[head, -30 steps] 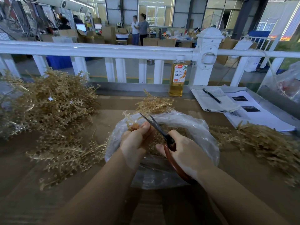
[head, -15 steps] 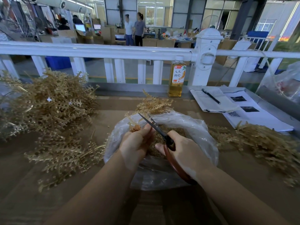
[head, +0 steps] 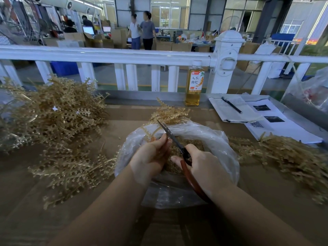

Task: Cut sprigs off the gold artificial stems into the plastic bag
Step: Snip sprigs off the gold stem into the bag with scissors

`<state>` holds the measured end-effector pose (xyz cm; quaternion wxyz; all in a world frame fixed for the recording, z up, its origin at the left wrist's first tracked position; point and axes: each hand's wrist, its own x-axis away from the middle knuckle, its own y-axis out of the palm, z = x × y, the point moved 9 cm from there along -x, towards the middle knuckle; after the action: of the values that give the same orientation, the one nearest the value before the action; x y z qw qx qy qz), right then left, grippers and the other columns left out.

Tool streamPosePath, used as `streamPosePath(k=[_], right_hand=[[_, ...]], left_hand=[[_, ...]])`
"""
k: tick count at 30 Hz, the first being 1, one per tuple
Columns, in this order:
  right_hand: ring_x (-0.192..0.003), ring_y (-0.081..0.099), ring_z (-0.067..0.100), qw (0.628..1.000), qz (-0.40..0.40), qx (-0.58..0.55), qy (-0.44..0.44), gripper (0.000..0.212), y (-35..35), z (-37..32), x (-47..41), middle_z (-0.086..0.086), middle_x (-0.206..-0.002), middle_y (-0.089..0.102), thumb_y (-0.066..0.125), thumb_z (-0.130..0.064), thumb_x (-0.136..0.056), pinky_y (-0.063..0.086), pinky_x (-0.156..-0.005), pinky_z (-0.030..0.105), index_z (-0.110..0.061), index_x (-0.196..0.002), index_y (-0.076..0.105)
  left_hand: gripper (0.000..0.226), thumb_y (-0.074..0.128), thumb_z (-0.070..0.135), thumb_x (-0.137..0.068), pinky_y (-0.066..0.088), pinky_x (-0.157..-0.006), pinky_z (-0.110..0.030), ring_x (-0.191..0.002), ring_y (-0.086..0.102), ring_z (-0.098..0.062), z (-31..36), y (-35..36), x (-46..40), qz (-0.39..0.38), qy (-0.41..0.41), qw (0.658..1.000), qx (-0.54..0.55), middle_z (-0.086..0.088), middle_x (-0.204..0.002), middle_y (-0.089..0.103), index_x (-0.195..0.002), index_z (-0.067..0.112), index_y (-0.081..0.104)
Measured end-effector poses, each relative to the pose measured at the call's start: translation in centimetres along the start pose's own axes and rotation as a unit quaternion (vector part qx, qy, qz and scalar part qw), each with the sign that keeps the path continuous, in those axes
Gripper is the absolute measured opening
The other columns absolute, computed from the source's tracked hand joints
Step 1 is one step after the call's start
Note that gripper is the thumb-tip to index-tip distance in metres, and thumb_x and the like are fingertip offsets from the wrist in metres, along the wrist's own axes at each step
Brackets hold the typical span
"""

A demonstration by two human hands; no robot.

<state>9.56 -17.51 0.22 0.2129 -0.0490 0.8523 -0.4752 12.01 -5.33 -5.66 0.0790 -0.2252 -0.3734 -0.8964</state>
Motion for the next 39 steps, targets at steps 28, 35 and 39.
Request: streamPosePath(k=[28, 35, 39], right_hand=[[-0.061, 0.051, 0.009, 1.000, 0.025, -0.008, -0.012, 0.032, -0.2, -0.9, 0.1, -0.009, -0.064, 0.051, 0.044, -0.057, -0.092, 0.036, -0.057, 0.022, -0.026, -0.089, 0.042], [-0.065, 0.056, 0.008, 1.000, 0.006, 0.023, -0.012, 0.034, -0.3, -0.3, 0.5, -0.009, -0.068, 0.053, 0.041, -0.062, -0.090, 0.048, -0.061, 0.026, -0.028, -0.091, 0.043], [-0.066, 0.056, 0.011, 0.999, 0.006, 0.029, -0.015, 0.036, -0.2, -0.4, 0.8, -0.006, -0.069, 0.054, 0.040, -0.062, -0.091, 0.049, -0.063, 0.028, -0.027, -0.091, 0.043]], left_hand=[[0.007, 0.058, 0.009, -0.089, 0.046, -0.068, -0.028, -0.070, 0.062, -0.012, -0.9, 1.4, 1.0, -0.035, -0.020, 0.999, 0.018, 0.000, -0.064, 0.067, -0.090, 0.009, 0.065], [0.012, 0.066, 0.007, -0.065, 0.047, -0.069, -0.027, -0.064, 0.058, -0.016, 0.5, 0.5, 1.2, -0.028, 0.019, 0.998, 0.060, -0.002, -0.069, 0.063, -0.077, 0.006, 0.068], [0.006, 0.065, 0.009, -0.081, 0.050, -0.065, -0.026, -0.056, 0.064, -0.014, 0.6, 0.6, 1.4, -0.017, 0.035, 0.998, 0.046, -0.002, -0.065, 0.067, -0.076, 0.006, 0.067]])
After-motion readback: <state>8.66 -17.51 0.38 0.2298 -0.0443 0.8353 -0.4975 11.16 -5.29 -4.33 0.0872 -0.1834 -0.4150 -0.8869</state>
